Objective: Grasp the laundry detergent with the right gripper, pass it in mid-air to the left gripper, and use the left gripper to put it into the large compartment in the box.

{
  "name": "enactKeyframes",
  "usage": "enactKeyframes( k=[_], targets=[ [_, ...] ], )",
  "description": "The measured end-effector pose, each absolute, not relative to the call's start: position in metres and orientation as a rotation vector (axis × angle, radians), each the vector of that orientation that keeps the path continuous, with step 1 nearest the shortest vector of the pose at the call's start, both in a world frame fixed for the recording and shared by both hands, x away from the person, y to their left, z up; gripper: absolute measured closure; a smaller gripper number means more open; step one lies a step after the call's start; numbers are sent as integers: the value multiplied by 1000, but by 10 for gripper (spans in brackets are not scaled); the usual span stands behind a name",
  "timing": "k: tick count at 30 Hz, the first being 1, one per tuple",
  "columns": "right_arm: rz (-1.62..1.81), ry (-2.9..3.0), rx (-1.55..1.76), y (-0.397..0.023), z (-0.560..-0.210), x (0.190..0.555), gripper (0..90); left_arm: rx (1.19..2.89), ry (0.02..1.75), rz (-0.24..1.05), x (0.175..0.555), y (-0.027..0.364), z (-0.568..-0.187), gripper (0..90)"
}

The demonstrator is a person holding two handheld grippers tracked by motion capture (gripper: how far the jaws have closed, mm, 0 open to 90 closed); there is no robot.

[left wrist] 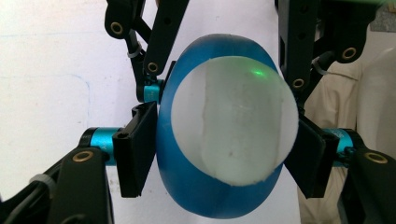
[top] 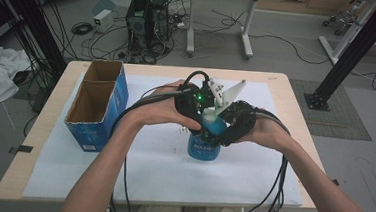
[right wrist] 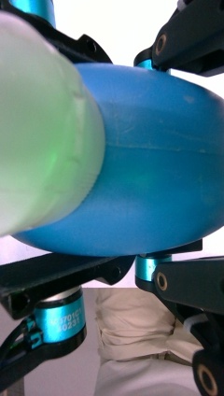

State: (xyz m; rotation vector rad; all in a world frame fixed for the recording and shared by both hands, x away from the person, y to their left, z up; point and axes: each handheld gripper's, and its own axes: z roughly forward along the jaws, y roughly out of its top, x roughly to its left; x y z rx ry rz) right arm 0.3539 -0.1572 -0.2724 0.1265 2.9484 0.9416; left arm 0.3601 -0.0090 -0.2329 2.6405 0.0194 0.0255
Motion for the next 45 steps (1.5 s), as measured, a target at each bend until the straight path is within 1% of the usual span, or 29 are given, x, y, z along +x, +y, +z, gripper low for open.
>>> enactKeyframes(
  k=[1, 2, 4, 9, 45],
  targets=[
    [949, 2946, 139, -159, -273, 354, 439, 2643, 27, 26, 360, -9, -233, 331],
    [945, 2952, 141, -158, -273, 354, 439, 2616, 79, 9, 358, -10, -234, 345],
    [945, 2952, 141, -158, -273, 354, 439, 2638, 8, 29, 360, -9, -233, 361],
    [948, 2953, 152, -160, -273, 353, 439, 2633, -1, 31, 359, -9, -233, 370],
    [1004, 2969, 158, -162, -279, 356, 421, 2635, 34, 19, 358, -9, -235, 374]
  ],
)
